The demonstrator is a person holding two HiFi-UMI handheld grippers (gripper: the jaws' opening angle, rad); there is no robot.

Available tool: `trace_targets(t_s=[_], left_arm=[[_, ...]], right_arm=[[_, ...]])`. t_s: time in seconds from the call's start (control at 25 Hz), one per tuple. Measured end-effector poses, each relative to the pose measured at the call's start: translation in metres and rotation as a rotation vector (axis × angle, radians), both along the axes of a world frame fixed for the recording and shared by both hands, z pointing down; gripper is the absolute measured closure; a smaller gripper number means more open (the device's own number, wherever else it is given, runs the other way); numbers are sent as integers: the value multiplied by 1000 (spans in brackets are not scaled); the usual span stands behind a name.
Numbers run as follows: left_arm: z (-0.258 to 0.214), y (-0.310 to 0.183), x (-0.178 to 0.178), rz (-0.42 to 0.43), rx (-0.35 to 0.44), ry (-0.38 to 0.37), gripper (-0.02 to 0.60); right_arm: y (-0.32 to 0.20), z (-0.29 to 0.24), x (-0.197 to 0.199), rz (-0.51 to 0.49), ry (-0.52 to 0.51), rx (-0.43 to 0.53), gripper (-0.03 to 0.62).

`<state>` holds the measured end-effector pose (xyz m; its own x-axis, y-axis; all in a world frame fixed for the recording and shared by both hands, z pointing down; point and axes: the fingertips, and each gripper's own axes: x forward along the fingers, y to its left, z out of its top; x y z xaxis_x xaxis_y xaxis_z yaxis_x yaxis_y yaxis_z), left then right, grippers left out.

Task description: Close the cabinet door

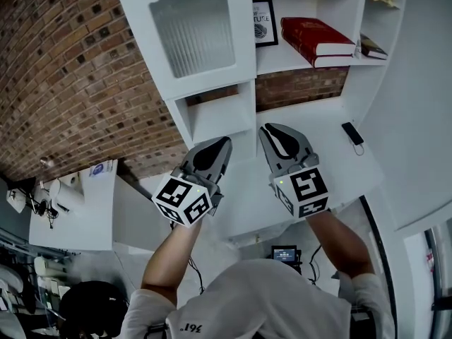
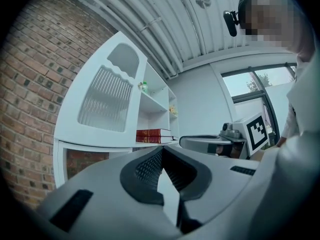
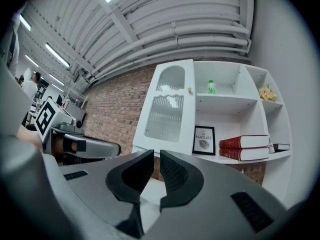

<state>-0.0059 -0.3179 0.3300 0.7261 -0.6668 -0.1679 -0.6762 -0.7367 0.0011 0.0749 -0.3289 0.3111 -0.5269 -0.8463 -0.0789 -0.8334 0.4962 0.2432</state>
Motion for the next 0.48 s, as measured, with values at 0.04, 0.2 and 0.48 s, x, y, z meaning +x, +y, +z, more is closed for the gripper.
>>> trace_targets(t_s=[0.04, 0.2, 0.48], left_arm=[[3, 1, 0, 0, -7, 0, 574], [16, 3, 1, 2, -34, 1, 574], [35, 6, 4, 6, -75, -1, 574]], right_arm=[[0, 4, 0, 1, -1, -8, 536], [1, 18, 2, 6, -5, -42, 536], [3, 42, 3, 10, -6, -91, 537]])
